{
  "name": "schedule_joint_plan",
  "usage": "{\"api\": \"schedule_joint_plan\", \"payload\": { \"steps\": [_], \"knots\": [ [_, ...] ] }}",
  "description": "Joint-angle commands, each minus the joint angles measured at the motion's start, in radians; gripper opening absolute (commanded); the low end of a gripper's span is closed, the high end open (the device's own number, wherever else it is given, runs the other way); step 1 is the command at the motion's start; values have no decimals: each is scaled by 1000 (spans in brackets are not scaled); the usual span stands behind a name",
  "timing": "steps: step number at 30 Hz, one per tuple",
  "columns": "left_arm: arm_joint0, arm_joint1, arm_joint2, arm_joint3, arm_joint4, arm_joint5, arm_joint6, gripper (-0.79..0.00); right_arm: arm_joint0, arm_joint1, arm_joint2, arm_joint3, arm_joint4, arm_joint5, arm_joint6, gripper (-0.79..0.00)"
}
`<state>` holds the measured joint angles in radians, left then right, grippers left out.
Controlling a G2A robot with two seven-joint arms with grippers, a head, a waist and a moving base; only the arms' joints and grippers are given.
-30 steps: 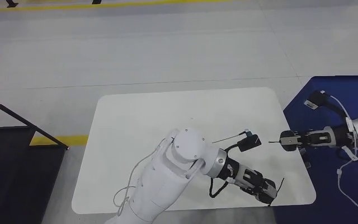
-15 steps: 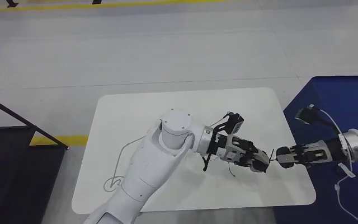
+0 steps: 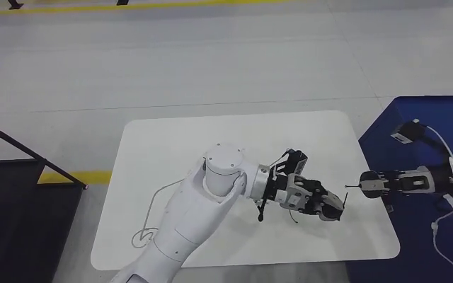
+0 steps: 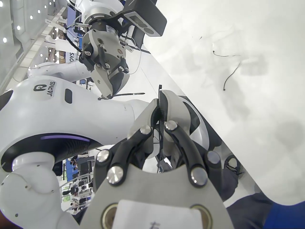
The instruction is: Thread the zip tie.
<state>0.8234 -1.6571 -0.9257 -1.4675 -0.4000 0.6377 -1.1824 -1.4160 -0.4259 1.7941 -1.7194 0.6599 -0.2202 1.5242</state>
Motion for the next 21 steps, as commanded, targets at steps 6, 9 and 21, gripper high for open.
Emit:
{"api": "schedule_joint_plan", "payload": {
  "steps": [6,9,21],
  "knots": [
    [13,10,-9,10,-70,16,39,-785,1,-5,-14,-18,0,3,7,-785],
    [7,10,3,18,-105,18,50,-785,2,-7,-18,-21,5,2,12,-785],
    [-126,52,159,36,-2,-26,-26,-785,3,39,-116,-39,-72,49,12,-785]
  ]
}}
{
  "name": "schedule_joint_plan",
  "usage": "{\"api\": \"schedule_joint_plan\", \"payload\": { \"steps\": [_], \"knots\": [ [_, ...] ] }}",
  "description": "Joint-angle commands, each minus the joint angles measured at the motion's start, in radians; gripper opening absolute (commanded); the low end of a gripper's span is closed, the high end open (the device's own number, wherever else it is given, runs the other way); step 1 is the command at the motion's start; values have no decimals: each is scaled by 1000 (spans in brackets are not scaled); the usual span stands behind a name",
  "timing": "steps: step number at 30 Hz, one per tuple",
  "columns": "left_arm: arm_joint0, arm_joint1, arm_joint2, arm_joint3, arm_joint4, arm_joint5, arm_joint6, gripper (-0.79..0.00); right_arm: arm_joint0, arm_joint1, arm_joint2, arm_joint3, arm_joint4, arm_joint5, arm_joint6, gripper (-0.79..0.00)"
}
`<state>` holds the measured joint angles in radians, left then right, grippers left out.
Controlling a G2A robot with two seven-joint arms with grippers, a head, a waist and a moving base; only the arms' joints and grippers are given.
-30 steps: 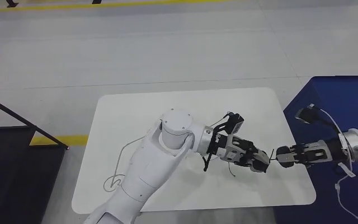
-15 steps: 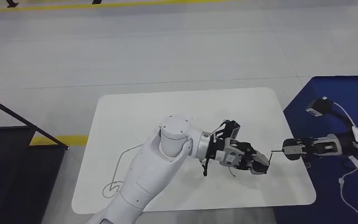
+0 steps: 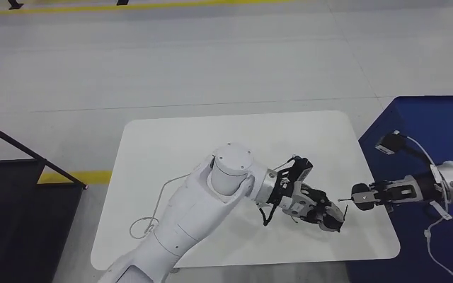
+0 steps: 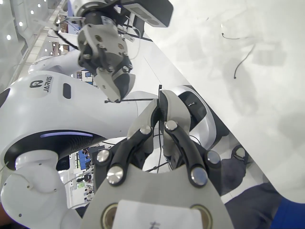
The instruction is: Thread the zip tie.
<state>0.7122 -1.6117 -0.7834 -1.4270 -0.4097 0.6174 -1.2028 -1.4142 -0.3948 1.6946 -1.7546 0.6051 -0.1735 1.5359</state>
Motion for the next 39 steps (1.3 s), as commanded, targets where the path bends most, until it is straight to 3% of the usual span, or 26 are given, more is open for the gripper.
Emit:
{"api": "schedule_joint_plan", "payload": {
  "steps": [1,5,12,16,29,34,39],
  "knots": [
    [-31,15,47,-16,7,-30,-30,-785,1,21,-42,-17,-50,-8,0,-785],
    [-83,52,73,-19,-35,-89,-89,-785,17,51,-77,-7,-67,-31,0,-785],
    [-74,52,80,-19,-35,-89,-84,-785,10,50,-87,-20,-66,-28,0,-785],
    [-70,57,98,-5,-51,-91,-91,-785,3,62,-104,1,15,-23,0,-785],
    [-130,109,166,35,-144,-74,-74,-785,-12,211,-192,10,198,-111,0,-785],
    [-162,130,232,39,-193,-81,-81,-785,-7,256,-209,15,259,-111,0,-785],
    [-183,132,252,28,-222,-95,-89,-785,-5,284,-227,-1,270,-111,0,-785]
  ]
}}
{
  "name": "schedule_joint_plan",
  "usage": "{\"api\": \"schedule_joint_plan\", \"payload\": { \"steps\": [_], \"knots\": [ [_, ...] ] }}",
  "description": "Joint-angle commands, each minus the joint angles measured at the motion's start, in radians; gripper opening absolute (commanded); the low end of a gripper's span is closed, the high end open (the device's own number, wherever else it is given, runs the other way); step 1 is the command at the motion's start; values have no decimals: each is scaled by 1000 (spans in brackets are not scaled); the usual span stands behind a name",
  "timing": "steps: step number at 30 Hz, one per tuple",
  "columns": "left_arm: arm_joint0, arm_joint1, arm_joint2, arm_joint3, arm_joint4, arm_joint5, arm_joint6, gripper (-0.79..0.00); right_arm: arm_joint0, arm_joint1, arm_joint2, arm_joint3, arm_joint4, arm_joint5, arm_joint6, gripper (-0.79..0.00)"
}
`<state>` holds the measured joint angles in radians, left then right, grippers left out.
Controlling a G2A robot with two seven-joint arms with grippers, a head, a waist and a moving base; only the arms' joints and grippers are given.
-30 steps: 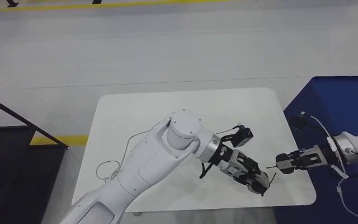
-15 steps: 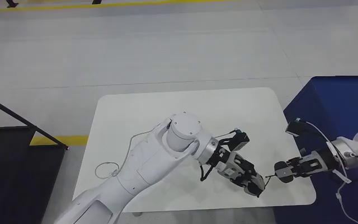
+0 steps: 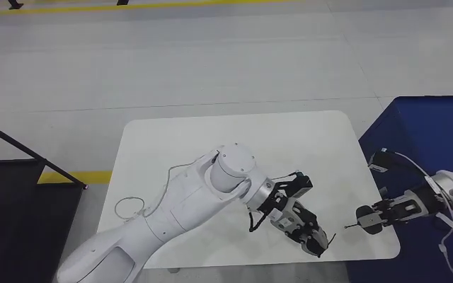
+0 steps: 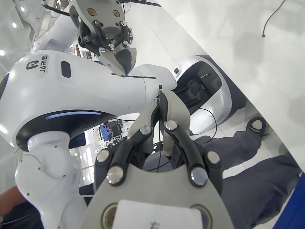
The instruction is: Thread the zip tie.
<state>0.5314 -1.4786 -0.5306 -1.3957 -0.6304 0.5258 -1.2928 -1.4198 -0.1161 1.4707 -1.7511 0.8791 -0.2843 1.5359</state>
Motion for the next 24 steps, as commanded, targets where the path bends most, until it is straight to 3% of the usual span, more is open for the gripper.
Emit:
{"api": "schedule_joint_plan", "payload": {
  "steps": [1,24],
  "knots": [
    [0,-2,-1,-4,-7,-6,0,-785,1,8,-5,-8,-6,0,0,-785],
    [-28,-44,31,35,-6,-73,39,-785,1,10,-8,-11,-6,0,0,-785]
  ]
}}
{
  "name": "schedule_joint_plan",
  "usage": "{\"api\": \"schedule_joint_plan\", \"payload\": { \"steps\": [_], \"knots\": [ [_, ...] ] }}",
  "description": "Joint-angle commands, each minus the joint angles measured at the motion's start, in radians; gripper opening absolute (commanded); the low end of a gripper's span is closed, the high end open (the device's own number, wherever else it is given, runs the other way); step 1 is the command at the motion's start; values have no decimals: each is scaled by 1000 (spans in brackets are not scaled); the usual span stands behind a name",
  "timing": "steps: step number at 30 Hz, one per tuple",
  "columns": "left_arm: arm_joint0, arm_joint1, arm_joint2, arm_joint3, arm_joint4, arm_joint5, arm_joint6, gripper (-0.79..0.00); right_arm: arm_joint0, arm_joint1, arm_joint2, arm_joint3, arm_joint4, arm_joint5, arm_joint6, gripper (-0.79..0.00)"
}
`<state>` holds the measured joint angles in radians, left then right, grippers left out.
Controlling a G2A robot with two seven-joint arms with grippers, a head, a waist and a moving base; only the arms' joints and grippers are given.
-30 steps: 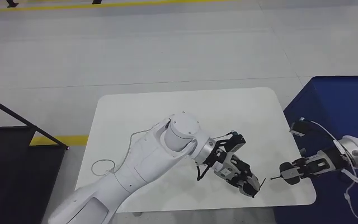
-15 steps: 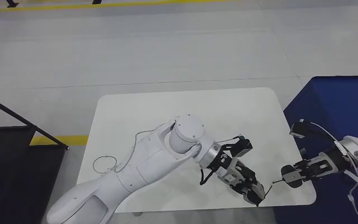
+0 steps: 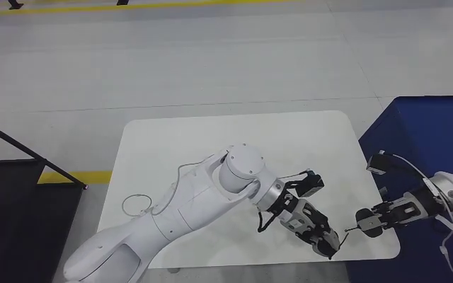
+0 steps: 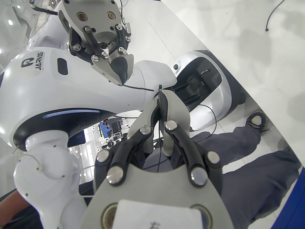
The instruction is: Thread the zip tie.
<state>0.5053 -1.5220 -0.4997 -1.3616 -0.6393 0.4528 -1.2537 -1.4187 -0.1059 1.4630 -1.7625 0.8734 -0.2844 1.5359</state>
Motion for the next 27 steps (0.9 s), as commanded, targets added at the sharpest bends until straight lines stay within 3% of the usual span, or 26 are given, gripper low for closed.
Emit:
{"api": "schedule_joint_plan", "payload": {
  "steps": [1,27],
  "knots": [
    [-4,-2,1,4,5,-2,-2,-785,0,0,0,0,0,0,0,-785],
    [0,-10,-13,28,21,7,-34,-785,0,0,0,0,0,0,0,-785]
  ]
}}
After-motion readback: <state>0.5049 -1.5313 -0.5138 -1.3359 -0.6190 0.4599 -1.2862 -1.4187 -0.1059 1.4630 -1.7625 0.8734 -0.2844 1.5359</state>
